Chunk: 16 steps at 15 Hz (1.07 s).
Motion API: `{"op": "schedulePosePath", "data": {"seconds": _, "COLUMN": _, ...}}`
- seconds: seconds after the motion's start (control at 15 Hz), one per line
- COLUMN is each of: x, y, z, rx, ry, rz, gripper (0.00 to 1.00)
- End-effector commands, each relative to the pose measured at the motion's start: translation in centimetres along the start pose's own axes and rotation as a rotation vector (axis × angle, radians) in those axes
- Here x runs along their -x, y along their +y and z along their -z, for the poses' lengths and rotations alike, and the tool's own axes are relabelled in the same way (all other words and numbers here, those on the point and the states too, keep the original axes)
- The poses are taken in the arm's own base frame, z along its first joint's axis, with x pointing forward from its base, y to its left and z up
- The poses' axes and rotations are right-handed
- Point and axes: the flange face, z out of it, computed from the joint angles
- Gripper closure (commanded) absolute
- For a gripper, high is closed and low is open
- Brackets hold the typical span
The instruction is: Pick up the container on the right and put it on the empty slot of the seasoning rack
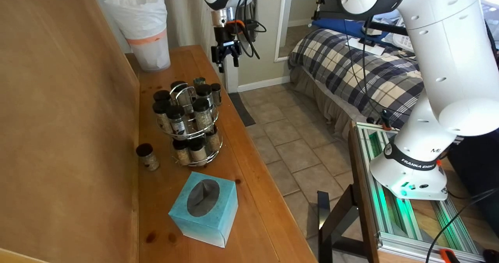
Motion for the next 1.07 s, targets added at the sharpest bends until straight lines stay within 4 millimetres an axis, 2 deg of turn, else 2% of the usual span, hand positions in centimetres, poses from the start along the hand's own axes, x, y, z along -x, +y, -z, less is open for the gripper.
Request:
{"op": "schedulePosePath", "data": {"seconds": 0.0, "x": -2.0, "y": -1.0, "z": -0.9, "rx": -0.042, "ry": -0.036, "rz": -0.031, "gripper": 0.0}}
{"op": "schedulePosePath", "data": {"seconds": 0.33, "x": -3.3, "y": -2.2, "z": -2.5, "rx": -0.069, "ry": -0.082, "rz": -0.105, "gripper": 0.0}}
{"op": "schedulePosePath", "data": {"seconds": 0.67, "x": -4.6, "y": -2.7, "z": -3.5, "rx": -0.103, "ry": -0.08, "rz": -0.152, "gripper": 0.0}}
{"op": "schedulePosePath", "data": {"seconds": 1.0, "x": -5.3, "y": -3.2, "z": -5.4, "rx": -0.133, "ry": -0.118, "rz": -0.177, "gripper": 0.0}}
